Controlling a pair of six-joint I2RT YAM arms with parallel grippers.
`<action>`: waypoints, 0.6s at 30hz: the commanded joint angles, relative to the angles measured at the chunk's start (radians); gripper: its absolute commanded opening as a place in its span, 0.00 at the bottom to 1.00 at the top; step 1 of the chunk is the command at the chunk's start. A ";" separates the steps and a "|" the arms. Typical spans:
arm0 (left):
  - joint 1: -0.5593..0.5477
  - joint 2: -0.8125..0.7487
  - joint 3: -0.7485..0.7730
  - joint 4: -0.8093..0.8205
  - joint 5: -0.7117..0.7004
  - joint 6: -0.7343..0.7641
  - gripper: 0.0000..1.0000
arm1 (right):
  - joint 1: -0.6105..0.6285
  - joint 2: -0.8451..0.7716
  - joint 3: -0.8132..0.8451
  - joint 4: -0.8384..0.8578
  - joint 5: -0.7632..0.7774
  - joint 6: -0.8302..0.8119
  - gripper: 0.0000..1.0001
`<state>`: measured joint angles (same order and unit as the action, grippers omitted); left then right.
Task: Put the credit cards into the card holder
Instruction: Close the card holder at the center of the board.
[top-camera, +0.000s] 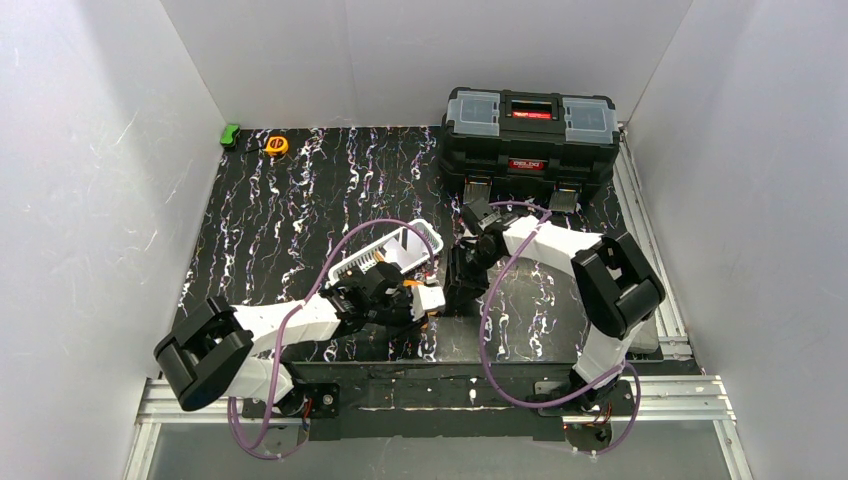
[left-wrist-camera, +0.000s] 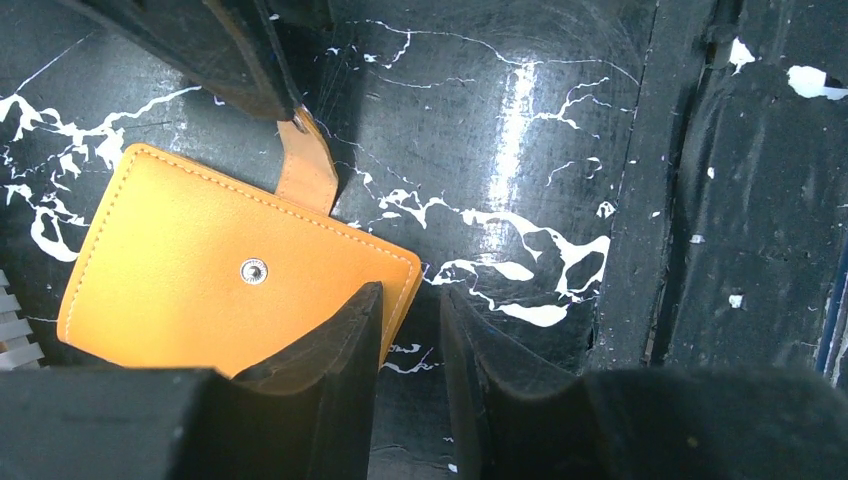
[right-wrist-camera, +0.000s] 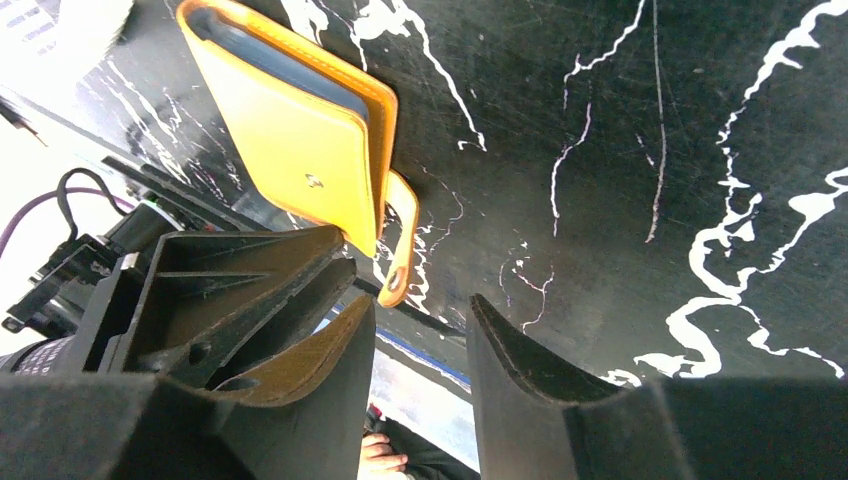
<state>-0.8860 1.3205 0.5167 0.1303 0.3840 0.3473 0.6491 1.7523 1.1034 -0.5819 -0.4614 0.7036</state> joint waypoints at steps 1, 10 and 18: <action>-0.005 -0.035 -0.025 -0.005 -0.021 -0.008 0.27 | 0.014 0.012 0.056 -0.045 0.009 0.011 0.45; -0.007 -0.041 -0.027 -0.004 -0.027 -0.009 0.27 | 0.036 0.059 0.111 -0.066 0.007 0.013 0.43; -0.010 -0.042 -0.032 0.000 -0.025 -0.007 0.26 | 0.040 0.074 0.107 -0.091 0.039 0.010 0.38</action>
<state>-0.8883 1.3090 0.5003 0.1482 0.3733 0.3397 0.6849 1.8137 1.1843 -0.6392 -0.4438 0.7078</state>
